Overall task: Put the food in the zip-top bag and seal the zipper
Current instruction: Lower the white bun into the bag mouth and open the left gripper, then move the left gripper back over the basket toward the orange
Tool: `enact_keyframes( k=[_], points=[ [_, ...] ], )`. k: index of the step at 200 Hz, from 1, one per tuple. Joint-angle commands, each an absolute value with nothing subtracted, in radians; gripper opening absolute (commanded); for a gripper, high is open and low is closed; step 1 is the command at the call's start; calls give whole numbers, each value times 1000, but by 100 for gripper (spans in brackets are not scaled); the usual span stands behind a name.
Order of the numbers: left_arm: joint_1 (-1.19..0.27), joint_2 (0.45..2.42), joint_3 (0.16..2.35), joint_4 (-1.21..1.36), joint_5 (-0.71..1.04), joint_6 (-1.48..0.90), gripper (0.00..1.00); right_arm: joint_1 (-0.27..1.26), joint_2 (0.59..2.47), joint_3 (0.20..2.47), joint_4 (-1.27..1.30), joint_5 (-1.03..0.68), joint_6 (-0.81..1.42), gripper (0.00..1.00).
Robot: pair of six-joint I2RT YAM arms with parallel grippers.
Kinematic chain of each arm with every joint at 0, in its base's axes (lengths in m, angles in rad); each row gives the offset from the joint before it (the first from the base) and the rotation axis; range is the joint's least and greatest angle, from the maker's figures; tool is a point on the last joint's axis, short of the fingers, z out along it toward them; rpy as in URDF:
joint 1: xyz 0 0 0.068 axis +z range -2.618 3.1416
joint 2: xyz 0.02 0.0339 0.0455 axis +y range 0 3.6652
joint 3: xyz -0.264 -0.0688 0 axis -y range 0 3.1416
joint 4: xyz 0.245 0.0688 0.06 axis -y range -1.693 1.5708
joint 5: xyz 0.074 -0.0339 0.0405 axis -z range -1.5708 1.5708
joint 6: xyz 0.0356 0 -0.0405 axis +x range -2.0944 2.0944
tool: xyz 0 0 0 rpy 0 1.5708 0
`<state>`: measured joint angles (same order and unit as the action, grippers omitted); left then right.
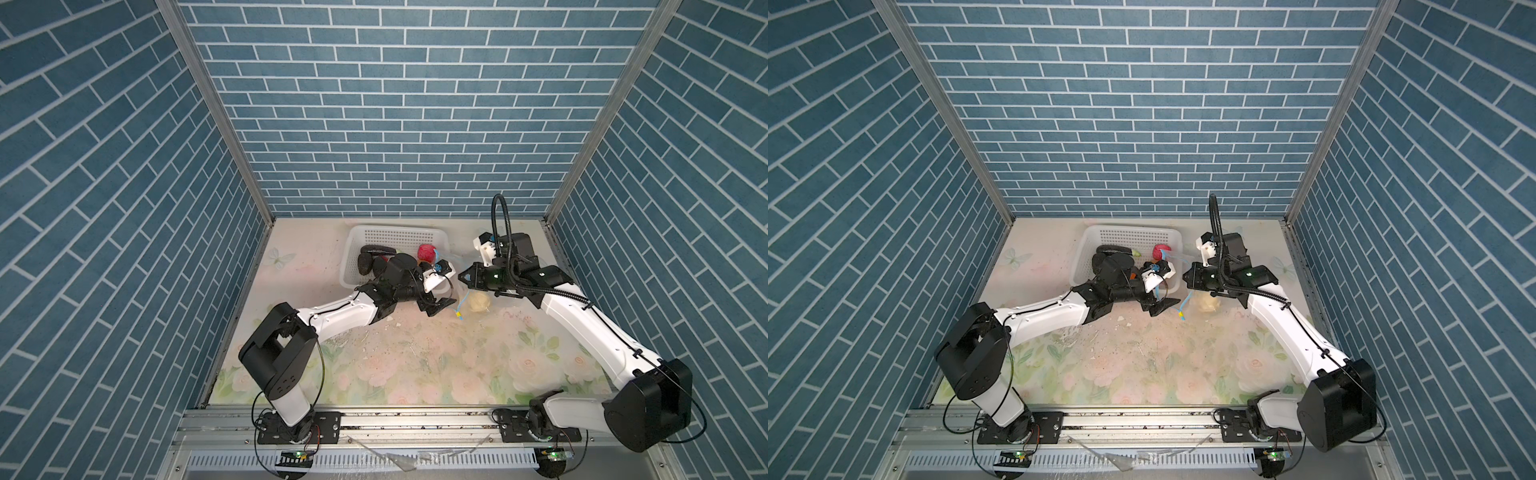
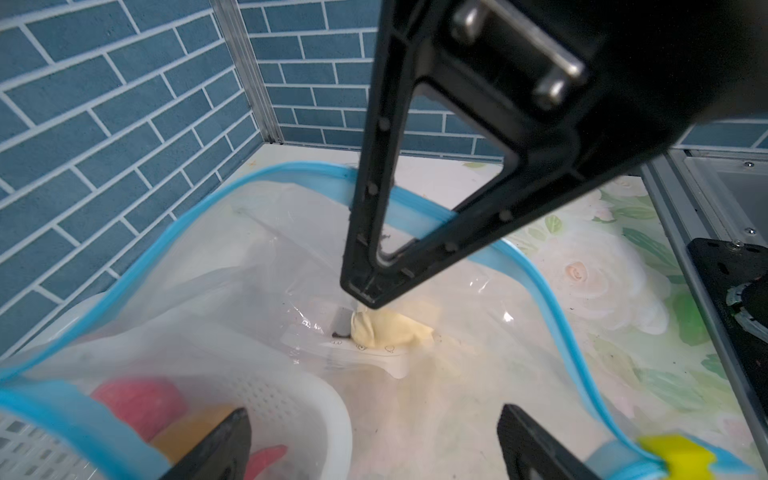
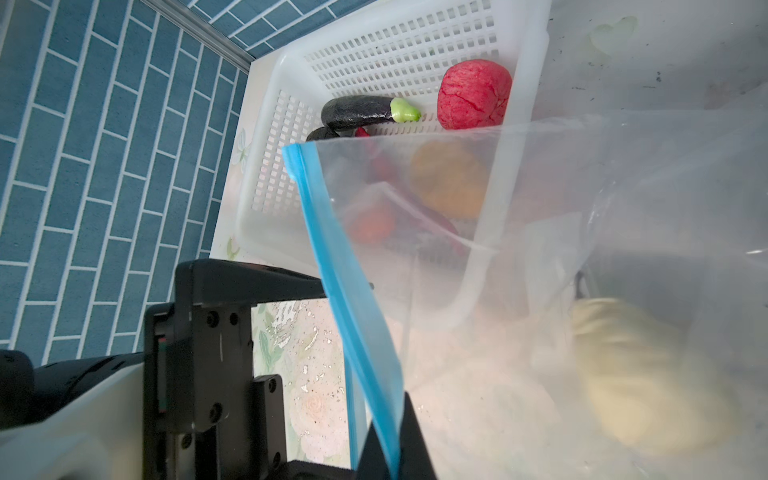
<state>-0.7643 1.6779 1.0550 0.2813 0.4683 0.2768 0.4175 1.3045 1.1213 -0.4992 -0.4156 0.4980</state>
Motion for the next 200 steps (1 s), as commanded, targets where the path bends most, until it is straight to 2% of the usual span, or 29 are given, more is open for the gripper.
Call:
enact_keyframes(
  k=[1, 67, 127, 157, 200],
  points=[
    [-769, 1687, 1068, 266, 462, 275, 94, 415, 1312, 1129, -499, -431, 502, 0],
    [-767, 1636, 1098, 226, 425, 175, 98, 415, 1321, 1125, -515, -398, 508, 0],
    [-740, 1553, 1135, 89, 349, -65, 99, 414, 1318, 1121, -524, -380, 523, 0],
    [-723, 1540, 1227, -114, 262, -152, 99, 413, 1324, 1121, -528, -376, 522, 0],
    [-692, 1634, 1431, -435, 149, -275, 99, 413, 1340, 1127, -522, -382, 526, 0]
  ],
)
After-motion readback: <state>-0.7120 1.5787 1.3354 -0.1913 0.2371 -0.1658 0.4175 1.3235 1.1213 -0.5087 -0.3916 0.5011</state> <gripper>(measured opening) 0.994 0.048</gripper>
